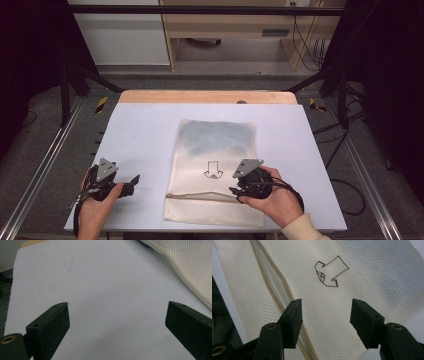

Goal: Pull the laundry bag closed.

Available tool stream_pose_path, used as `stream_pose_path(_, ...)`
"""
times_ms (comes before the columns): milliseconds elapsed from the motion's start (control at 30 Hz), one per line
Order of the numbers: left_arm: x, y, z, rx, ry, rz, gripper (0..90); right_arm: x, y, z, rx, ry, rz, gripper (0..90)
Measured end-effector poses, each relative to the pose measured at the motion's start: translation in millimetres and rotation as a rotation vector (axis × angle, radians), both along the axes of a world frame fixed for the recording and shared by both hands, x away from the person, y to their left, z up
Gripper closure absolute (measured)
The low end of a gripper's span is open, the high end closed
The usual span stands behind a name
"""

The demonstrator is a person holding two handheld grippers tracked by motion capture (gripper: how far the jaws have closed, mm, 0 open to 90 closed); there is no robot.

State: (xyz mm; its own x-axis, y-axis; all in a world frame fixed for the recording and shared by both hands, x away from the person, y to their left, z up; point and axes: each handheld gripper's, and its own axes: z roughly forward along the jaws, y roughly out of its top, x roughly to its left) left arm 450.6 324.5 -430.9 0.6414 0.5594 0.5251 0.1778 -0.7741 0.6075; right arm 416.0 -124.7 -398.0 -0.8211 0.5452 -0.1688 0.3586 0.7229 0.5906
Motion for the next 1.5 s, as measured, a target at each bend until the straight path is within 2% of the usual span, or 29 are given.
stream_pose_path(100, 1.5, 2.0, 0.7, 0.002, 0.003, -0.002, 5.6, 3.7, 12.0, 1.2, -0.015, 0.015, 0.028, 49.0)
stream_pose_path(167, 3.3, 3.7, 0.1, 0.005, 0.005, 0.005, 5.6, 6.5, 24.0, 1.8, -0.041, 0.024, 0.06, 50.4)
stream_pose_path(267, 7.0, 6.8, -1.8, 0.015, 0.015, 0.008, 5.7, 7.8, 33.4, 2.3, -0.048, 0.037, 0.07, 50.8)
stream_pose_path(300, 9.0, 8.6, -2.1, 0.02, 0.018, 0.003, 5.7, 9.1, 43.5, 3.0, -0.061, 0.048, 0.092, 52.6)
stream_pose_path(333, 9.0, 8.6, -2.1, 0.02, 0.018, 0.003, 5.7, 9.1, 43.5, 3.0, -0.061, 0.048, 0.092, 52.6)
stream_pose_path(367, 10.3, 9.8, -2.2, 0.019, 0.02, 0.001, 5.7, 9.7, 52.2, 3.9, -0.073, 0.045, 0.116, 53.7)
stream_pose_path(467, 11.6, 10.7, -3.1, 0.0, 0.018, 0.009, 5.7, 10.8, 62.2, 4.7, -0.071, 0.051, 0.142, 55.3)
stream_pose_path(500, 10.7, 9.9, -3.6, -0.026, 0.014, 0.024, 5.7, 11.3, 65.4, 4.3, -0.073, 0.055, 0.152, 56.5)
stream_pose_path(533, 10.7, 9.9, -3.6, -0.026, 0.014, 0.024, 5.6, 11.3, 65.4, 4.3, -0.073, 0.055, 0.152, 56.5)
stream_pose_path(633, 7.9, 7.2, -4.4, -0.052, 0.015, 0.043, 5.6, 10.7, 79.3, -1.3, -0.089, 0.077, 0.192, 58.9)
stream_pose_path(733, 7.6, 6.1, -4.3, -0.049, 0.014, 0.043, 5.7, 10.1, 86.8, -5.0, -0.092, 0.09, 0.216, 59.9)
stream_pose_path(800, 8.8, 5.5, -4.0, -0.03, 0.015, 0.03, 5.6, 8.9, 98.0, -9.1, -0.1, 0.097, 0.238, 63.0)
stream_pose_path(867, 9.4, 5.5, -4.0, -0.023, 0.017, 0.025, 5.6, 8.7, 101.7, -10.1, -0.099, 0.099, 0.248, 66.0)
stream_pose_path(900, 10.5, 5.6, -3.7, -0.016, 0.016, 0.015, 5.6, 7.7, 108.6, -11.6, -0.083, 0.099, 0.272, 70.4)
stream_pose_path(1000, 11.3, 5.7, -3.0, -0.011, 0.018, 0.008, 5.6, 8.0, 116.9, -14.8, -0.077, 0.098, 0.285, 73.4)
stream_pose_path(1100, 14.1, 7.8, -2.2, 0.012, 0.045, -0.014, 7.1, 8.3, 128.1, -18.3, -0.068, 0.106, 0.297, 77.3)
stream_pose_path(1200, 15.7, 10.4, 0.2, 0.037, 0.033, -0.035, 7.2, 8.3, 141.8, -21.3, -0.064, 0.117, 0.314, 78.7)
stream_pose_path(1267, 15.1, 11.6, 0.9, 0.033, 0.034, -0.036, 7.2, 9.1, 149.2, -22.8, -0.068, 0.124, 0.323, 78.7)
stream_pose_path(1367, 12.0, 10.6, -1.1, -0.005, 0.035, -0.005, 7.2, 10.5, 157.9, -24.1, -0.065, 0.129, 0.331, 77.9)
stream_pose_path(1500, 11.4, 9.8, -2.6, -0.023, 0.046, 0.01, 7.2, 11.7, 166.5, -24.3, -0.064, 0.131, 0.338, 77.3)
